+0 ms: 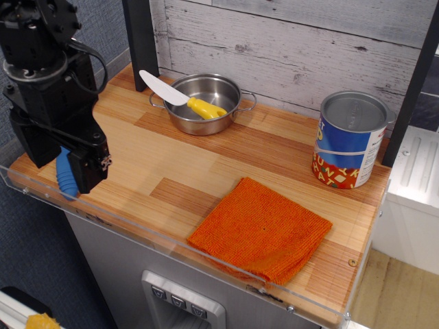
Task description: Move the pot with the knife to the close edge of the table.
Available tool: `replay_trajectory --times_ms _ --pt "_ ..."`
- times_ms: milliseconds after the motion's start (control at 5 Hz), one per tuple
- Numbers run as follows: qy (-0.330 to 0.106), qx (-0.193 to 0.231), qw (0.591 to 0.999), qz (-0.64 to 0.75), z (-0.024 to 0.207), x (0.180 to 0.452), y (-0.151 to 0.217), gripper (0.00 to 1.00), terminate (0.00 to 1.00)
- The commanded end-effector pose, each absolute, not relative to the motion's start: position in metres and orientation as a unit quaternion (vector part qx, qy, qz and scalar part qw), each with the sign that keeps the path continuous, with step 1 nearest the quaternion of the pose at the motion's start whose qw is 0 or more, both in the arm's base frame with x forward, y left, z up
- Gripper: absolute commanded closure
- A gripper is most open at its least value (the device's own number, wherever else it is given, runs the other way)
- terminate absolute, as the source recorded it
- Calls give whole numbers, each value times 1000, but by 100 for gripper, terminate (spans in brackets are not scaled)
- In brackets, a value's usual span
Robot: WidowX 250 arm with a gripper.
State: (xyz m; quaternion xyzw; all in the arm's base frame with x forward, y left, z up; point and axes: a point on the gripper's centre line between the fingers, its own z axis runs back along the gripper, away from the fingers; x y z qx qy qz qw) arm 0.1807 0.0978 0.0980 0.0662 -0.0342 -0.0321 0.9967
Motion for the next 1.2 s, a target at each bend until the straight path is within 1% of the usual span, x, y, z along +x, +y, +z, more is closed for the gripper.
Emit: replay_trajectory --times_ms 0,200,400,600,800,1000 --pt "-34 66 997 -32 98 181 98 0 0" --pt "-25 45 994 93 101 198 98 0 0" --pt "-42 27 975 218 103 213 101 0 0" --pt "-57 -8 942 330 104 229 105 0 0" --pt "-82 -32 891 445 99 248 110 0 0" --pt "-86 -59 826 554 91 270 117 0 0"
